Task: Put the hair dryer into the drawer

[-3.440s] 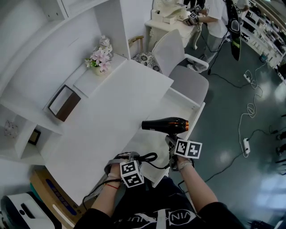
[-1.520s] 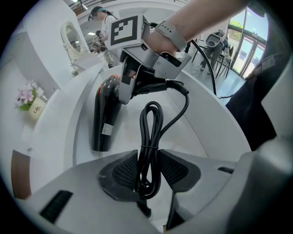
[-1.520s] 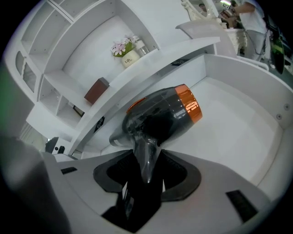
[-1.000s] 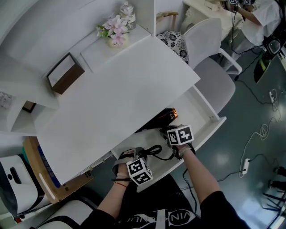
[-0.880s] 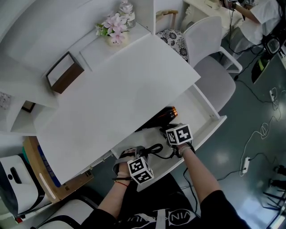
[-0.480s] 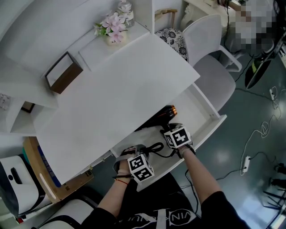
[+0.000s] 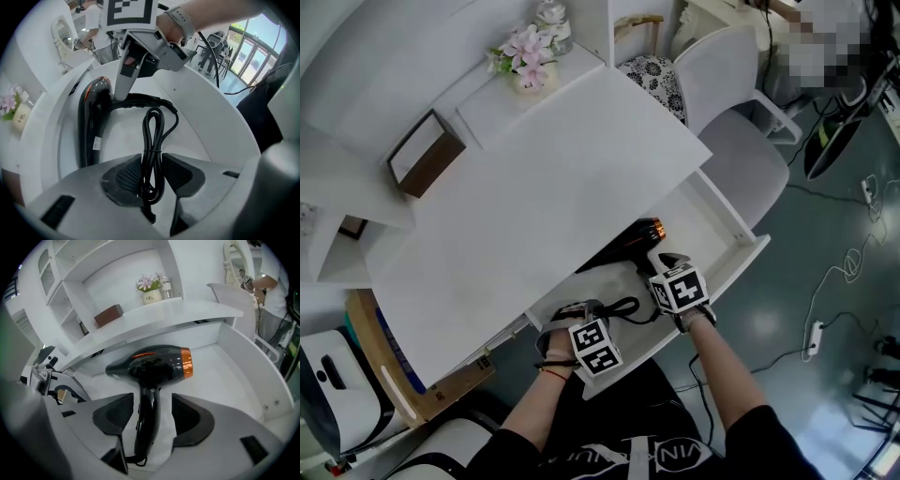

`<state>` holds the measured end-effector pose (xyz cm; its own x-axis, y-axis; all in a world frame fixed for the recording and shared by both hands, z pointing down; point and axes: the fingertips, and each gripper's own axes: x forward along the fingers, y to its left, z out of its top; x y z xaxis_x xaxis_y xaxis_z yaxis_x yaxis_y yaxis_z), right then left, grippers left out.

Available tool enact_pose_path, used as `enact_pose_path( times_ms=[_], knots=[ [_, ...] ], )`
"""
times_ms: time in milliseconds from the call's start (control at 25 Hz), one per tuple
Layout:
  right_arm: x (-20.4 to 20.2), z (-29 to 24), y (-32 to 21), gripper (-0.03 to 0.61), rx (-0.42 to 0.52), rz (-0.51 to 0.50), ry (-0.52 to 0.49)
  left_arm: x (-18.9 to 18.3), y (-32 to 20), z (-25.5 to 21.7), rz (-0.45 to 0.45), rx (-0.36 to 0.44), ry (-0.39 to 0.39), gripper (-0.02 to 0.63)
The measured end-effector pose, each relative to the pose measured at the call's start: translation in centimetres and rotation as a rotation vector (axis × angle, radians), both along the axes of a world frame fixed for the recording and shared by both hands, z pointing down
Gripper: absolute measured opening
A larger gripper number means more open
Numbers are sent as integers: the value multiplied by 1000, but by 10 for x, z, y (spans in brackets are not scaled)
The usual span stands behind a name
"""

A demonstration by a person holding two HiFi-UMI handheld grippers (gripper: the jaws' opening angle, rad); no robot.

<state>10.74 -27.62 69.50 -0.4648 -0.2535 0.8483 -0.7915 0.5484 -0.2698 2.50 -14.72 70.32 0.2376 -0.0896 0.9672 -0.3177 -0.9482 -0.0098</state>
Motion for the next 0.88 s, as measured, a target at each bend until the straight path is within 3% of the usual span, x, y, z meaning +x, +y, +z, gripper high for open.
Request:
enact_pose_path(
  times_ms=[360, 880],
  knots=[
    [5, -18, 0, 232, 26, 86, -78, -1, 2, 11, 88, 14, -55, 146],
    [10, -20, 2, 232, 40, 111, -87, -13, 13, 27, 170, 1, -116, 150]
  ],
)
